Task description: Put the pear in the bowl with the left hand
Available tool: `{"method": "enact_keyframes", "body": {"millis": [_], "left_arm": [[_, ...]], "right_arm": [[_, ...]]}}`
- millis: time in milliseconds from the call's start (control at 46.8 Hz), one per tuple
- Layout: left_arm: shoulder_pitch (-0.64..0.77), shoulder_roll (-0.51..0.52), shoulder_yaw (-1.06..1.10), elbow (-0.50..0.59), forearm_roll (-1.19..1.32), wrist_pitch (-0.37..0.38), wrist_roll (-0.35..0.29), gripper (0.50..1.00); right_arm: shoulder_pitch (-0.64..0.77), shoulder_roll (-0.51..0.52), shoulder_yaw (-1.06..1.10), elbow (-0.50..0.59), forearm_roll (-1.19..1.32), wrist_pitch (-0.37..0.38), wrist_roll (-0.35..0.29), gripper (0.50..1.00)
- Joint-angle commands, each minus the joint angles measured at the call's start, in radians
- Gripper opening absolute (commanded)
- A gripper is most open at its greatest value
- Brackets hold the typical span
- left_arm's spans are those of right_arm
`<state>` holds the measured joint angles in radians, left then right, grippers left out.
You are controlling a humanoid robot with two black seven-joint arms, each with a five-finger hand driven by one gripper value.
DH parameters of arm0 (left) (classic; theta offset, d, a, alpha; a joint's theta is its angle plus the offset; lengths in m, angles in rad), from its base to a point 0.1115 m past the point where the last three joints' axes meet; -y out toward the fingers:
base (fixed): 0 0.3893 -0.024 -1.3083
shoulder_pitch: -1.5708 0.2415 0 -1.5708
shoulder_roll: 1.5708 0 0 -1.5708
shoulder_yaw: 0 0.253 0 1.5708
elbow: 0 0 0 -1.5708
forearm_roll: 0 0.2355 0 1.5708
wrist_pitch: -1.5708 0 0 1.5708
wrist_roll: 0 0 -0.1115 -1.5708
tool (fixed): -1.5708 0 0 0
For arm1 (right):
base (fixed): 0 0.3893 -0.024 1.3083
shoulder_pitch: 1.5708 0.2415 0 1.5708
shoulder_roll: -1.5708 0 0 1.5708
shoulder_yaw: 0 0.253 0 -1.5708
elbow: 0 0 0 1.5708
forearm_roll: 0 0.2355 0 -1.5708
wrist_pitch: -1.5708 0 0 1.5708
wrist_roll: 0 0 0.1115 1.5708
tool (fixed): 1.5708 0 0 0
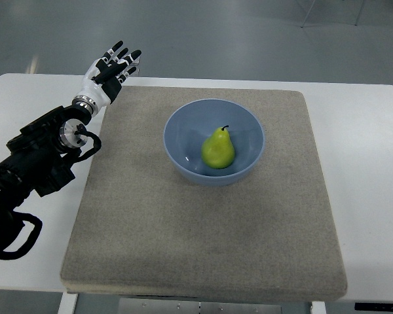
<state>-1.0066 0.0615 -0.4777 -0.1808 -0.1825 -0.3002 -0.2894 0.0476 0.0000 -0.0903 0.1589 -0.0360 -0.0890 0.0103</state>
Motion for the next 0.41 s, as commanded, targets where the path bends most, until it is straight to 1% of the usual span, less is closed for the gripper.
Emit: {"method": "enact_keyframes", "body": {"millis": [0, 384], "left_arm": [[-0.003, 0.0, -0.002, 0.0, -0.003, 0.007, -0.004, 0.99], [0.003, -0.002, -0.002, 0.0, -0.006, 0.01, -0.008, 0.99]], "right_arm": [[0.0, 0.0, 0.0, 0.001, 0.001, 0.0, 0.0, 0.926], [-0.002, 0.0, -0.008, 0.011, -0.008, 0.002, -0.001, 0.924]]}}
